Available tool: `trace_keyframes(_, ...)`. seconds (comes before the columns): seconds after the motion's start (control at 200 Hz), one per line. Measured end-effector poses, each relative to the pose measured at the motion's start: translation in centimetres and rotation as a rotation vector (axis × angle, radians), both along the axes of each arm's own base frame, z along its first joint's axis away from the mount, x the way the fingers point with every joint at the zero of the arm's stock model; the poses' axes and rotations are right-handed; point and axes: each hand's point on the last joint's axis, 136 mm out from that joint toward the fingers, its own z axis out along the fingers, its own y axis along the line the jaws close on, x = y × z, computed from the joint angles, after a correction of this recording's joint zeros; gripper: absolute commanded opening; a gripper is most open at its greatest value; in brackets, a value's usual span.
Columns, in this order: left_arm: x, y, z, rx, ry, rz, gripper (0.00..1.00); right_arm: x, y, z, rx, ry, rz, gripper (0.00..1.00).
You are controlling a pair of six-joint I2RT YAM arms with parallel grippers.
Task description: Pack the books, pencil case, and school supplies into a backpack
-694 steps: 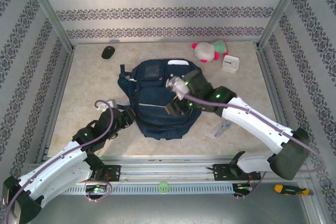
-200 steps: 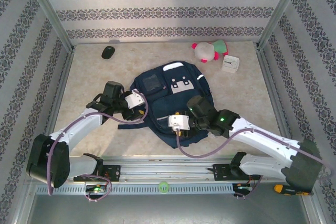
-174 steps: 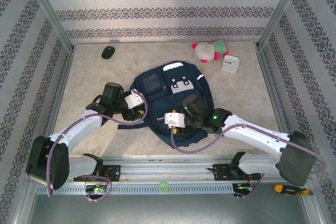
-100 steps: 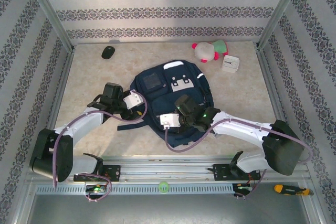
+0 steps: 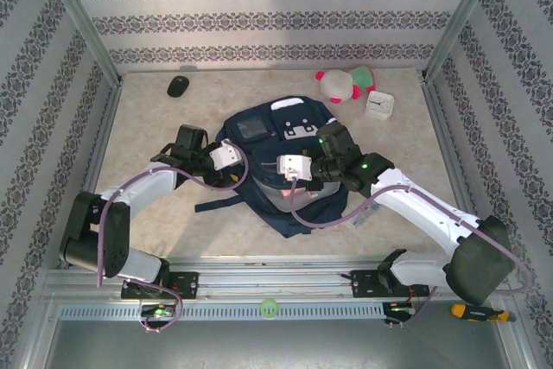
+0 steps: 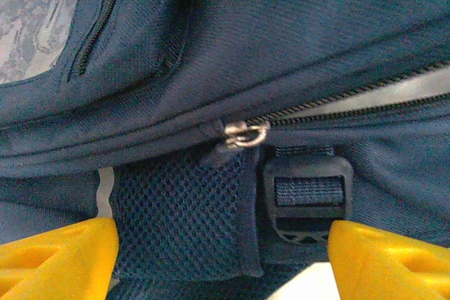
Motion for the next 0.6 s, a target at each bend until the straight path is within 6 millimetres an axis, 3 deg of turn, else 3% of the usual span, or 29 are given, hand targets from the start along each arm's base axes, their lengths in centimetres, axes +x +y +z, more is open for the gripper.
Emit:
trace_keyframes(0.33,1.8,-1.5,-0.5,-0.050,0.032,-0.030,0.67,0.1,-0.1,0.8,0.026,0.042,0.015,0.00)
trace_keyframes(0.6,2.2,-2.2,-0.4,-0.100,0.060,-0.021,0.42,0.8,-0.1,1.1,0.035,0.065,-0.017,0.00)
